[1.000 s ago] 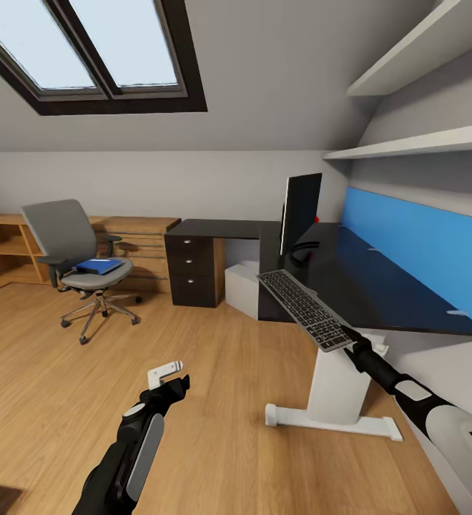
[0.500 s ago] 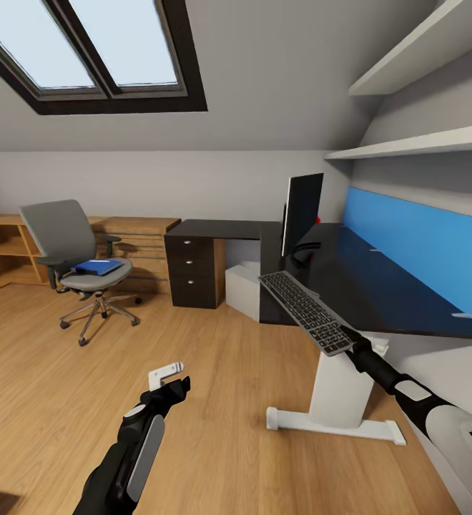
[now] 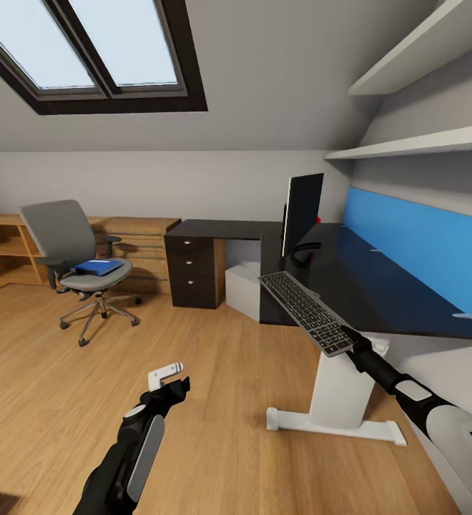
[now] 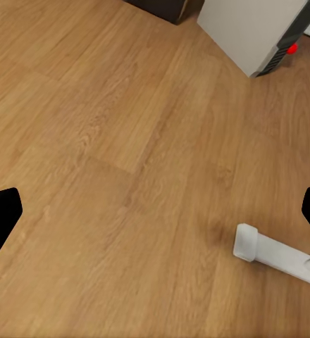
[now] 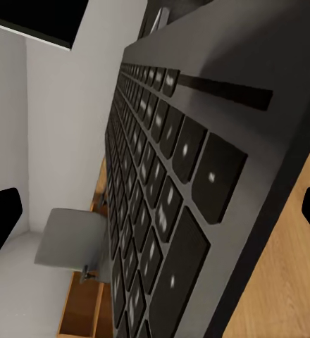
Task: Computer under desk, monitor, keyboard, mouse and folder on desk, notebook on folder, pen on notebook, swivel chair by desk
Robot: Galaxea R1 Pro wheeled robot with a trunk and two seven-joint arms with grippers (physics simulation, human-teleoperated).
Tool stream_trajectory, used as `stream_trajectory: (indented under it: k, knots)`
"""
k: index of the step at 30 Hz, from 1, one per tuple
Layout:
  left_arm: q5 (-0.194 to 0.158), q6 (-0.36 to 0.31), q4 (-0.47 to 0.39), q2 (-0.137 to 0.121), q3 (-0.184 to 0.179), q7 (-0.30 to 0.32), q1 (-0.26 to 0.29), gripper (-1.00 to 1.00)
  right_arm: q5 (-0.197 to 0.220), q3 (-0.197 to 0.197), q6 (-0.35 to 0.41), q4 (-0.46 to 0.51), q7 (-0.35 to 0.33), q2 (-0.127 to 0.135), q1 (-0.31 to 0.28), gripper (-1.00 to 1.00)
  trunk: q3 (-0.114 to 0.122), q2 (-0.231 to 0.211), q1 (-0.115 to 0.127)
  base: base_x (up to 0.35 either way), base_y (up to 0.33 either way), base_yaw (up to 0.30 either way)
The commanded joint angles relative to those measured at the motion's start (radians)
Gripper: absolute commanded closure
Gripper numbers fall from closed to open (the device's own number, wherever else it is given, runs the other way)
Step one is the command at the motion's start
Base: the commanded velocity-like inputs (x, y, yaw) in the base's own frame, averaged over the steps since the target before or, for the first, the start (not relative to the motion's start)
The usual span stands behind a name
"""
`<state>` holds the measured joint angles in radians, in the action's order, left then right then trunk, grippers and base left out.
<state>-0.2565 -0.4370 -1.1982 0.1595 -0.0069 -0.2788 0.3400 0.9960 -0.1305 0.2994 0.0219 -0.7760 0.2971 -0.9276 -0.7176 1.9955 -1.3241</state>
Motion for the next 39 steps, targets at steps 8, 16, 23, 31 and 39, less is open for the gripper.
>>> stream_trajectory:
  k: [8, 16, 23, 31, 39]
  knots:
    - [-0.010, -0.003, -0.001, 0.000, -0.001, -0.009, 0.001, -1.00, -0.003, -0.008, 0.010, 0.000, -0.003, 0.001, -0.001, 1.00, -0.001, 0.001, 0.000, 0.000, 0.000, 0.000]
    - [-0.010, -0.003, -0.001, 0.000, 0.000, -0.010, 0.001, -1.00, -0.004, -0.008, 0.009, 0.000, -0.004, 0.001, -0.001, 1.00, 0.008, -0.020, 0.012, 0.000, 0.000, 0.000]
    - [-0.010, -0.003, -0.001, 0.000, -0.001, -0.010, 0.001, -1.00, -0.005, -0.008, 0.013, 0.000, -0.006, 0.000, -0.001, 1.00, 0.030, -0.069, 0.038, 0.000, 0.000, 0.000]
    - [-0.012, -0.003, 0.008, 0.000, -0.001, -0.013, 0.001, -1.00, -0.006, 0.003, 0.019, 0.012, -0.016, -0.014, -0.001, 1.00, 0.055, -0.125, 0.069, 0.000, 0.000, 0.061]
    - [-0.012, -0.003, 0.031, 0.000, -0.004, -0.014, 0.001, -1.00, -0.030, 0.023, 0.018, 0.013, -0.058, -0.024, -0.001, 1.00, 0.080, -0.181, 0.100, 0.000, 0.000, 0.271]
